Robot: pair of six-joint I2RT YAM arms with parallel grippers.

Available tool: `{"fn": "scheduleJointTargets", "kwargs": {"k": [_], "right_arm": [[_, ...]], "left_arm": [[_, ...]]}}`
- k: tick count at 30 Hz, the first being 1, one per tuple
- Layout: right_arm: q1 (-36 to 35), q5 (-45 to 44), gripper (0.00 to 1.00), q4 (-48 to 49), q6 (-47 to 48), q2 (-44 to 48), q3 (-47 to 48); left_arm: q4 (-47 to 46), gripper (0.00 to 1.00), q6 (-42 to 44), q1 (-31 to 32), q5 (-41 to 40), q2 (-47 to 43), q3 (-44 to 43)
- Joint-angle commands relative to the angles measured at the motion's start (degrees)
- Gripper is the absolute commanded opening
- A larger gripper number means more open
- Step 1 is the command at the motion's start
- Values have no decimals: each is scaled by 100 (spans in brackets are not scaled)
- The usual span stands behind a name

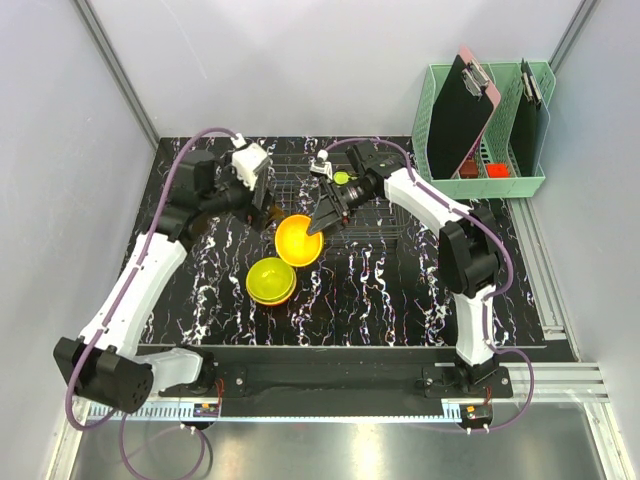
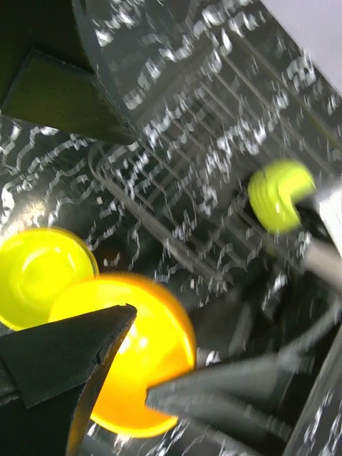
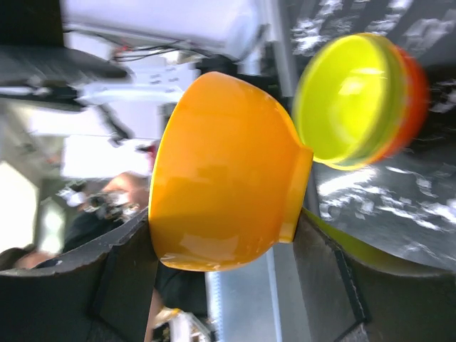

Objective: Load the bowls into the dish rack

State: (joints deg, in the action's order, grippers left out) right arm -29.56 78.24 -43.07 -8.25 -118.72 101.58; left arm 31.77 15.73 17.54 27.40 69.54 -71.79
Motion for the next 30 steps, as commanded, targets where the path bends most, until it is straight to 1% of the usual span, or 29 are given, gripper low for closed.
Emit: {"fn": "scheduleJointTargets", "kwargs": {"k": [1,5,6,9,11,13,14,15,17,18,20,21,25,29,30], "right_arm": [[-58,-1324,0,-623,798,612,239],[-58,-2293,0,-782,1115,946,301],[-50,-2687,0,-799,1176,999,310],[-50,-3356,0,-843,1273,1166,371],[-58,-3586,0,-870,1335,1271,441],[-58,-4008,0,-887,1361,1298,581],[-50,-4166,0,-896,1387,1316,626],[-58,-4576,0,-896,1379,1316,678],[-58,-5088,0,-888,1405,1272,837],[-58,-5647,0,-861,1423,1246,889],[-58,-6195,0,-826,1502,1141,1013],[-58,-6650,0,-817,1519,1088,1065],[-58,-7304,0,-773,1555,798,1162],[-58,-8295,0,-712,1563,525,1303],[-58,-8429,0,-720,1589,464,1364]], "left_arm": [[-303,99,9,-216,-208,-510,366],[-198,99,176,-321,-296,-819,981],[-171,99,246,-330,-296,-906,1226],[-31,99,334,-348,-305,-1012,1649],[22,99,396,-357,-288,-1056,1843],[66,99,510,-374,-270,-1109,2089],[101,99,563,-374,-244,-1100,2142],[145,99,659,-374,-244,-1057,2212],[250,99,765,-383,-252,-960,2257],[286,99,887,-374,-261,-847,2248],[382,99,1002,-383,-261,-723,2231],[409,99,1020,-400,-261,-618,2222],[435,99,1073,-409,-121,-476,2196],[435,99,1161,-409,-42,-327,2257],[435,99,1178,-418,-24,-309,2266]]}}
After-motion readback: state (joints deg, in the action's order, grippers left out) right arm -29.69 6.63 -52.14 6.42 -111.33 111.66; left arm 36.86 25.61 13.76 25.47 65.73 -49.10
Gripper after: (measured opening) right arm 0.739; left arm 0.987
